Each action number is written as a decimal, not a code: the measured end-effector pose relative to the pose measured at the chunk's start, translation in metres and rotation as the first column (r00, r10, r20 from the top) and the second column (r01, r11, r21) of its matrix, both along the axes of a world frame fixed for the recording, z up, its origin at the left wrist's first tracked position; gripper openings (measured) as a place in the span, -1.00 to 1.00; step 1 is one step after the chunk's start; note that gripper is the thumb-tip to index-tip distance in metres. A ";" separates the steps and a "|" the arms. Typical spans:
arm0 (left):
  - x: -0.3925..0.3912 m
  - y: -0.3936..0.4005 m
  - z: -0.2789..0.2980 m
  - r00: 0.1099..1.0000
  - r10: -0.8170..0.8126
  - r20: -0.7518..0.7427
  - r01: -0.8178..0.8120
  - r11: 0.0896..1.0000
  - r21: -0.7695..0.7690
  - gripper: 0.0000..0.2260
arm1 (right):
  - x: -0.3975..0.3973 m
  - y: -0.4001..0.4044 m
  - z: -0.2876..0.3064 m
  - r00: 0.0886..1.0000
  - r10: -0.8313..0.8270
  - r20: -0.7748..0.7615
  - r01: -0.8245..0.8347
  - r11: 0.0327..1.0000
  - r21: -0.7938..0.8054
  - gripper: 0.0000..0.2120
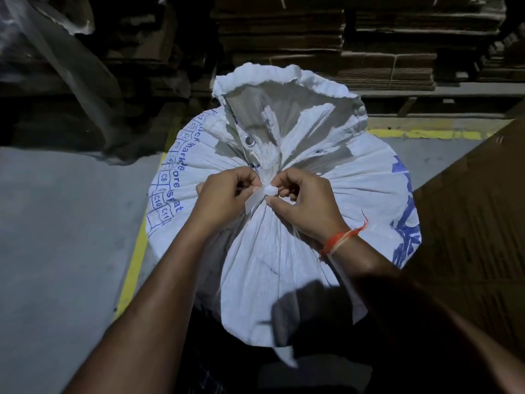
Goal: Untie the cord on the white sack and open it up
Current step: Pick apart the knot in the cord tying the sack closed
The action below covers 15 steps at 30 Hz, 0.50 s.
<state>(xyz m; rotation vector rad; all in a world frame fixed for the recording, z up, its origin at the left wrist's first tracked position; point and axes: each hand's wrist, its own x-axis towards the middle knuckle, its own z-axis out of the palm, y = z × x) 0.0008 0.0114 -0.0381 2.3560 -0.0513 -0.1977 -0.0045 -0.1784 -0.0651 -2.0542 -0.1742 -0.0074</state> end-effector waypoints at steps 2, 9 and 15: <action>0.000 -0.001 0.001 1.000 0.000 0.005 0.000 1.000 0.004 -0.91 | 0.001 0.000 -0.001 1.000 -0.001 -0.002 0.001 1.000 0.009 -0.86; 0.001 0.000 -0.002 1.000 0.004 0.009 -0.004 1.000 0.024 -0.88 | 0.001 0.001 -0.001 1.000 -0.003 -0.012 0.003 1.000 0.008 -0.87; 0.002 -0.001 -0.005 1.000 0.005 0.008 -0.005 0.999 0.034 -0.91 | 0.000 0.001 0.000 1.000 0.002 -0.027 -0.002 1.000 0.004 -0.86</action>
